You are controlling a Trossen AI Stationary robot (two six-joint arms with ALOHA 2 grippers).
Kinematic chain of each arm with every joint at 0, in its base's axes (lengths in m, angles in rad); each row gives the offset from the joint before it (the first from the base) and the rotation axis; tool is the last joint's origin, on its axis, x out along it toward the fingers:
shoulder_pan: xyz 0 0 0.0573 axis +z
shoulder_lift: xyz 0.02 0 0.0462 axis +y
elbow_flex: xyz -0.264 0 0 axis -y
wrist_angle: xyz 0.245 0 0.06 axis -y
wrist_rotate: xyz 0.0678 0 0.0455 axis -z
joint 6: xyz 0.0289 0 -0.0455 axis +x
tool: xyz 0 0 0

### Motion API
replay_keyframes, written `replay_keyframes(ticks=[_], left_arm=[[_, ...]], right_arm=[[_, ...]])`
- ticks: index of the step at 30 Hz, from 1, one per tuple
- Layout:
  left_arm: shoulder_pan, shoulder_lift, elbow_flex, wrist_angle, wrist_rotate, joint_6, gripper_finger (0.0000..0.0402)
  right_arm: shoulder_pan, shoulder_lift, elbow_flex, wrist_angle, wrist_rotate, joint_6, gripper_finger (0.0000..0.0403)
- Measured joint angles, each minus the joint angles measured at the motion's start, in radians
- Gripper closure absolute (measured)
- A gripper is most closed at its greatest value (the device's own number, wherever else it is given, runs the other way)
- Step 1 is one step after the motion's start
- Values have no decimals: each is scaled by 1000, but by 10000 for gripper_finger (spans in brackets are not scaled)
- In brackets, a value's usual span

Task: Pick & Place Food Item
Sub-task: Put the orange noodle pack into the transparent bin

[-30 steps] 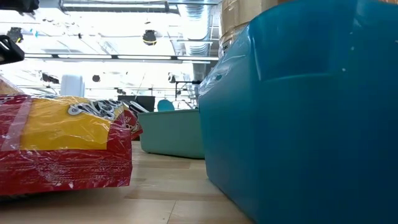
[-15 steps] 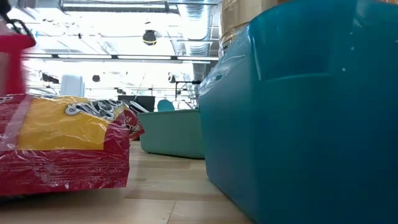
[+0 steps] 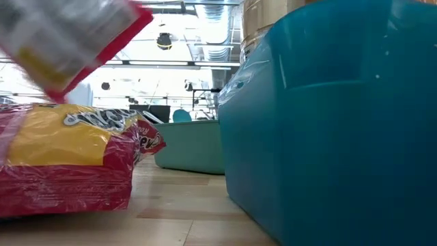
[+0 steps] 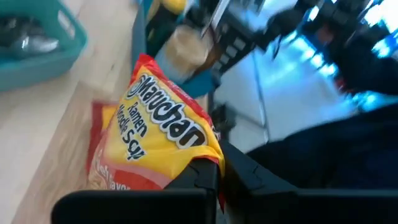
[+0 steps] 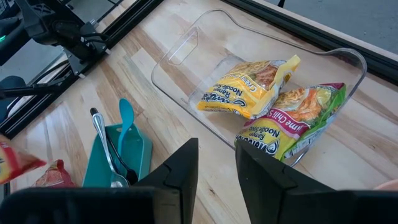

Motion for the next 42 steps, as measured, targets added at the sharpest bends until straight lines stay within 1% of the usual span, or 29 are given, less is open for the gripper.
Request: replay_keyframes(ticks=[7,13,22,27,36,42], left_arm=[[59,0,0,155,-11,0,401],[132,0,0,267,-11,1,401],[253,0,0,380,-11,14,401],[320,0,0,460,-10,142,401],[461,0,0,608,-10,477,401],[576,0,0,658,-11,616,401]], right_arm=[[0,0,0,0,0,0,301],[0,0,0,0,0,0,301],[0,0,0,0,0,0,301],[0,0,0,0,0,0,301],[0,0,0,0,0,0,301],[0,0,0,0,0,0,301]])
